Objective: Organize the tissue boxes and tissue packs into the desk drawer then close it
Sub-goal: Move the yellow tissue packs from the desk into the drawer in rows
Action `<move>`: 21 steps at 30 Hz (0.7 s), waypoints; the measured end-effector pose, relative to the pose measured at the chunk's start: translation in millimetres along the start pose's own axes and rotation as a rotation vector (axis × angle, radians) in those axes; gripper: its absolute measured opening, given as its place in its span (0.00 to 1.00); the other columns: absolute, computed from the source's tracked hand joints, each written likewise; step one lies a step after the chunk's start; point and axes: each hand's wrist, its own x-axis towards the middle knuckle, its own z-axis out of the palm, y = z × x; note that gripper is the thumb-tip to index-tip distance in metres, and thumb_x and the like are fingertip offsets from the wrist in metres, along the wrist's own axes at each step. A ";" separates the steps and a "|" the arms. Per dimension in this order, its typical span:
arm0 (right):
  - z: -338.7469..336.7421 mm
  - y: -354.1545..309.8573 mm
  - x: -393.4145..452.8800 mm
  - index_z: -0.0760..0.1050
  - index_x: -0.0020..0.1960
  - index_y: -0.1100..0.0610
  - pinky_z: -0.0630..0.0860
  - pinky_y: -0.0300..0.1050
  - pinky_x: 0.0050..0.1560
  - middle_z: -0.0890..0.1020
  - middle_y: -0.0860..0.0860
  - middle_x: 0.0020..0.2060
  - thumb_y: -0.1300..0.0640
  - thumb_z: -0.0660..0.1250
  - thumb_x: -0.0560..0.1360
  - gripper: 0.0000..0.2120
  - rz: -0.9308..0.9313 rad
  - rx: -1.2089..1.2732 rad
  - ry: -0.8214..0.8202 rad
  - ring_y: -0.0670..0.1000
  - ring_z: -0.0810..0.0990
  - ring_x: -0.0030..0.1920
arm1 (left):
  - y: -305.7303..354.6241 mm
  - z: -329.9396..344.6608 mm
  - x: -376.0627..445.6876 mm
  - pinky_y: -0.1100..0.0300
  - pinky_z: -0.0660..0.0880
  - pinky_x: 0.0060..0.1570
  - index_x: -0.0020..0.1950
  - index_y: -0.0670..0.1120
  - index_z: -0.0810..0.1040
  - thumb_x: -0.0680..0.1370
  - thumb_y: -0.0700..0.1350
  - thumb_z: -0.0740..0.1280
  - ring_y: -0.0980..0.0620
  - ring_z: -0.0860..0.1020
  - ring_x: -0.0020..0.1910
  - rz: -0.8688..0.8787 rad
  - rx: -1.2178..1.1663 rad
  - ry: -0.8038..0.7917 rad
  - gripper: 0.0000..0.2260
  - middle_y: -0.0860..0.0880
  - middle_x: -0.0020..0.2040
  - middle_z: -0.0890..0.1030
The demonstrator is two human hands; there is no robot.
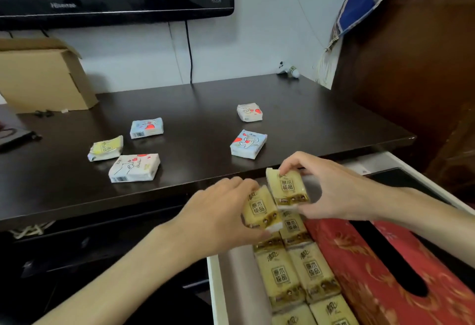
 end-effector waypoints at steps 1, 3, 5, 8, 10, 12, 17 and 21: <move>0.0 1.5 -3.1 0.68 0.61 0.35 0.80 0.52 0.54 0.80 0.38 0.56 0.42 0.77 0.68 0.27 0.001 -0.022 -0.013 0.44 0.80 0.57 | 0.0 7.4 3.9 0.53 0.72 0.48 0.63 0.62 0.65 0.65 0.73 0.65 0.59 0.69 0.52 0.001 0.015 -0.024 0.30 0.61 0.52 0.71; 2.4 5.3 -8.8 0.68 0.61 0.34 0.80 0.51 0.53 0.79 0.36 0.55 0.40 0.77 0.68 0.26 0.008 -0.056 -0.045 0.42 0.80 0.56 | -0.5 19.8 9.7 0.52 0.74 0.51 0.66 0.58 0.67 0.66 0.71 0.66 0.57 0.70 0.54 0.010 0.033 -0.056 0.33 0.59 0.54 0.72; 6.9 9.2 -11.0 0.68 0.60 0.35 0.80 0.50 0.53 0.80 0.36 0.55 0.42 0.77 0.68 0.25 0.036 -0.043 -0.084 0.41 0.80 0.56 | -1.0 30.0 14.9 0.51 0.74 0.53 0.68 0.56 0.67 0.67 0.70 0.67 0.55 0.70 0.56 0.023 0.034 -0.090 0.34 0.58 0.57 0.73; 14.8 11.2 -7.1 0.68 0.58 0.35 0.80 0.51 0.53 0.81 0.39 0.53 0.48 0.77 0.68 0.25 0.096 -0.017 -0.194 0.43 0.80 0.53 | -1.7 38.4 20.5 0.49 0.74 0.55 0.67 0.55 0.69 0.66 0.69 0.68 0.54 0.70 0.59 0.019 0.027 -0.141 0.33 0.56 0.58 0.73; 19.6 11.6 -4.9 0.67 0.58 0.35 0.79 0.49 0.52 0.79 0.38 0.51 0.48 0.76 0.66 0.26 0.116 -0.090 -0.248 0.41 0.78 0.52 | -2.7 42.6 21.8 0.50 0.74 0.54 0.67 0.56 0.69 0.66 0.69 0.69 0.54 0.70 0.60 0.018 0.025 -0.150 0.33 0.56 0.58 0.73; 23.4 11.8 -4.1 0.66 0.59 0.36 0.76 0.44 0.50 0.77 0.37 0.51 0.47 0.75 0.65 0.27 0.119 -0.158 -0.253 0.38 0.76 0.51 | -4.5 45.6 21.1 0.51 0.73 0.53 0.67 0.56 0.68 0.66 0.69 0.69 0.55 0.70 0.59 0.018 0.015 -0.149 0.34 0.56 0.57 0.72; 26.7 12.3 -1.1 0.67 0.60 0.36 0.67 0.36 0.40 0.74 0.34 0.50 0.45 0.76 0.65 0.27 0.134 -0.230 -0.297 0.36 0.73 0.49 | -8.6 48.4 21.7 0.53 0.75 0.48 0.66 0.58 0.68 0.64 0.71 0.69 0.56 0.73 0.53 0.008 -0.044 -0.153 0.35 0.58 0.54 0.72; 27.2 9.9 0.9 0.72 0.56 0.37 0.67 0.36 0.45 0.72 0.35 0.55 0.42 0.77 0.66 0.22 0.106 -0.269 -0.315 0.40 0.72 0.54 | -9.1 52.4 20.8 0.56 0.69 0.43 0.66 0.58 0.67 0.63 0.72 0.68 0.56 0.72 0.52 0.009 -0.030 -0.136 0.36 0.58 0.53 0.71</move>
